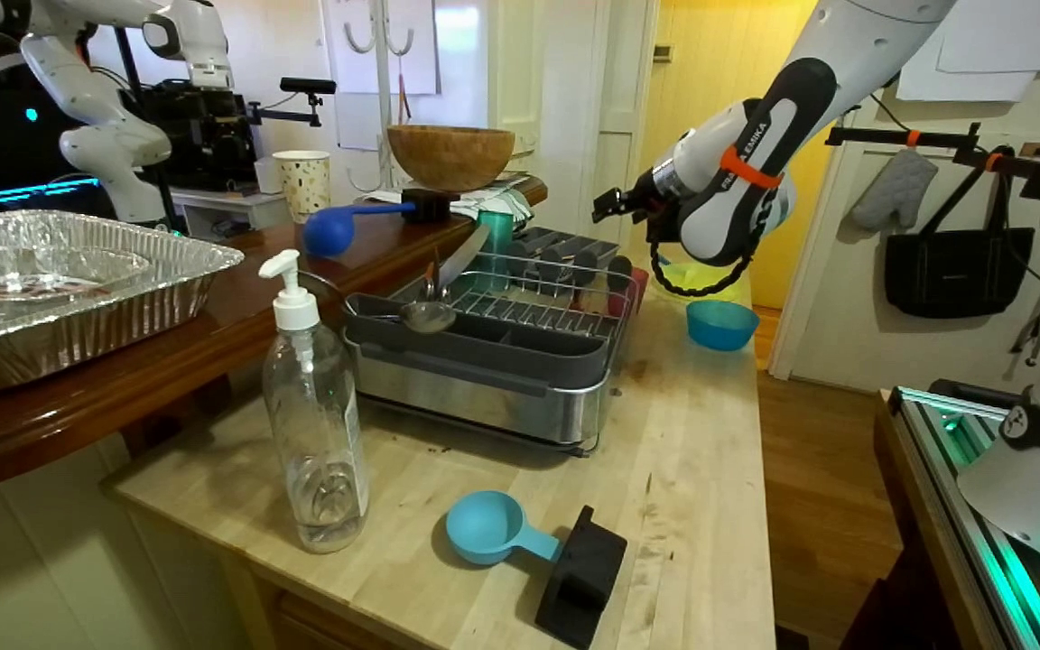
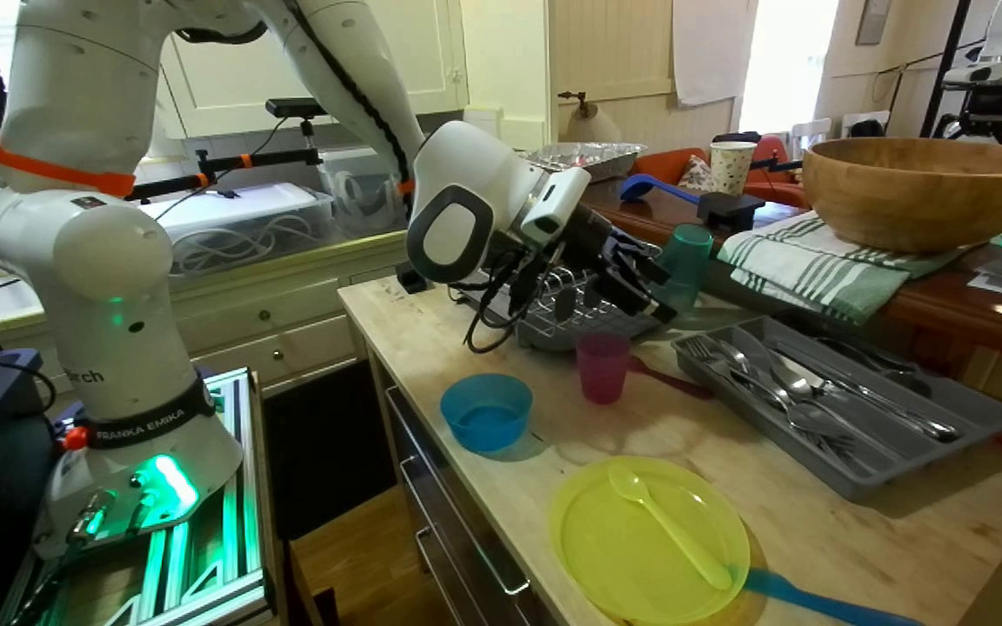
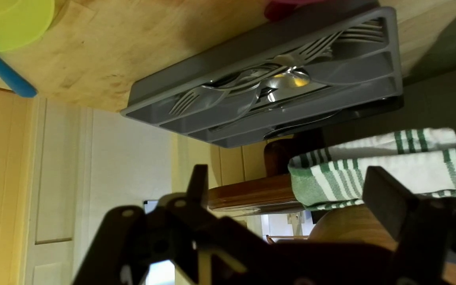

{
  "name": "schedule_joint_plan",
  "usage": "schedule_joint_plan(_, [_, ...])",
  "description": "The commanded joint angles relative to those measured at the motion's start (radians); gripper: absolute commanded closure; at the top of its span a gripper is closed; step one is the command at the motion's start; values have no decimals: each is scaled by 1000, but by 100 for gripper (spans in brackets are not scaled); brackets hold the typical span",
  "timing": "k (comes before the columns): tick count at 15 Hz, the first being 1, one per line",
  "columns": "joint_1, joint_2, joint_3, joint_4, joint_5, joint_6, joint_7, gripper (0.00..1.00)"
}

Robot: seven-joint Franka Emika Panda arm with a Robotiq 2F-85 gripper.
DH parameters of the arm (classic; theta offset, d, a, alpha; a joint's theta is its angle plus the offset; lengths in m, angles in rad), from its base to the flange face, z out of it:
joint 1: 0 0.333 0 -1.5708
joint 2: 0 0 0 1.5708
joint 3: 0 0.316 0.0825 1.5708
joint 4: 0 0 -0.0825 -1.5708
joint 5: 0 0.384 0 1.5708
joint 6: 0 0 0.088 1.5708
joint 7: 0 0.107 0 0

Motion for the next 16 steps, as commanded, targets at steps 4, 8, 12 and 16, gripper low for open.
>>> schedule_joint_plan(4, [-4,-14,-23,30,56,-147,40,0])
schedule_joint_plan(8, [-29,-49,-36,71,66,-330,85,0])
schedule_joint_plan(12, [-54,-62,-39,105,63,-430,116,0])
schedule_joint_plan(16, [-110,-106,0,118,41,-524,85,0])
